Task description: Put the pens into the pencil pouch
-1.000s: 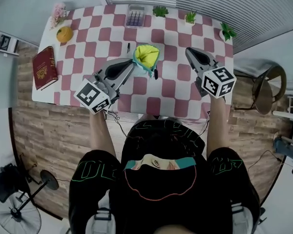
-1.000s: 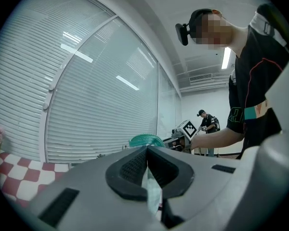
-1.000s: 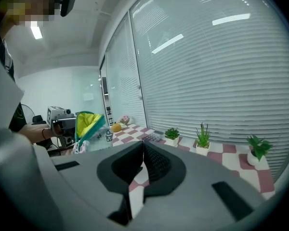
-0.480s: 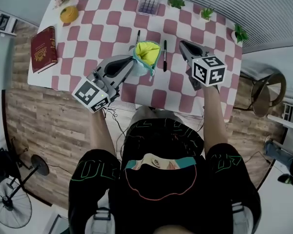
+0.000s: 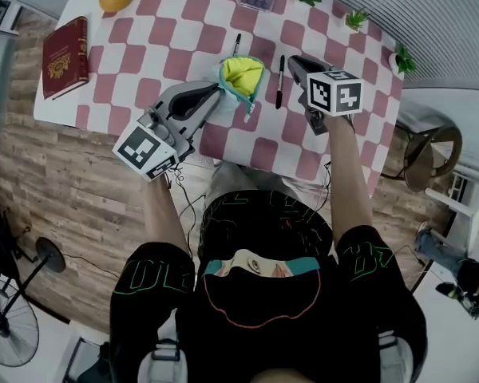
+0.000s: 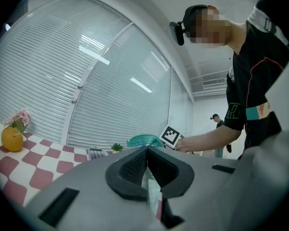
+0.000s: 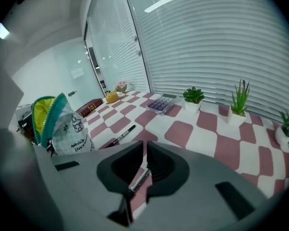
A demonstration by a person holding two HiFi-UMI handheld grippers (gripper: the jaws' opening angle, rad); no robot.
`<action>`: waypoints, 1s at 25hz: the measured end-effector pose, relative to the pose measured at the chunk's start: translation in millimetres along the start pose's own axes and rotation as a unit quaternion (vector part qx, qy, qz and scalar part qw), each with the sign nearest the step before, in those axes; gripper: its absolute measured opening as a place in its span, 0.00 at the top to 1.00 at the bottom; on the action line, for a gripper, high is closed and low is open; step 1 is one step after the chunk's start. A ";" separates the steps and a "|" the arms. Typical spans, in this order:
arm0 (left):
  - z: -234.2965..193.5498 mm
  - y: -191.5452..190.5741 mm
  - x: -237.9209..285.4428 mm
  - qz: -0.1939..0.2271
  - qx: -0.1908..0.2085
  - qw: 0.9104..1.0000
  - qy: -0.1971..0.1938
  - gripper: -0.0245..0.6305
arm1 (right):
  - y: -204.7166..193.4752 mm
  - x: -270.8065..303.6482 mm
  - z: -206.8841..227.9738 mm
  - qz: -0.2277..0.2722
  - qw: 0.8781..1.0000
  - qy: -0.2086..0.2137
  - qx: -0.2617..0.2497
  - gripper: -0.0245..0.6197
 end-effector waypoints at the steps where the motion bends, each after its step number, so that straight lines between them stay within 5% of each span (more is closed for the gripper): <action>1: -1.5 -0.7 -1.3 0.001 -0.001 1.000 0.000 0.96 | 0.3 4.1 1.8 -0.009 1.000 -0.001 0.005 0.95; 16: -12.6 -11.4 -4.4 0.018 -0.025 0.999 -0.007 0.96 | -11.0 47.1 30.6 -0.117 0.987 -0.020 0.111 0.83; 25: -19.0 -17.9 -2.5 0.020 -0.042 0.999 -0.013 0.96 | -14.8 65.2 40.0 -0.177 0.977 -0.039 0.113 0.82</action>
Point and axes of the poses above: the fingertips, and each gripper's own axes: x forward along the fingers, z to its right, y out of its top, the point moved 4 cm from there along -x, backward along the fingers, and after that the axes turned 9 degrees about y, right-handed, at the moved point
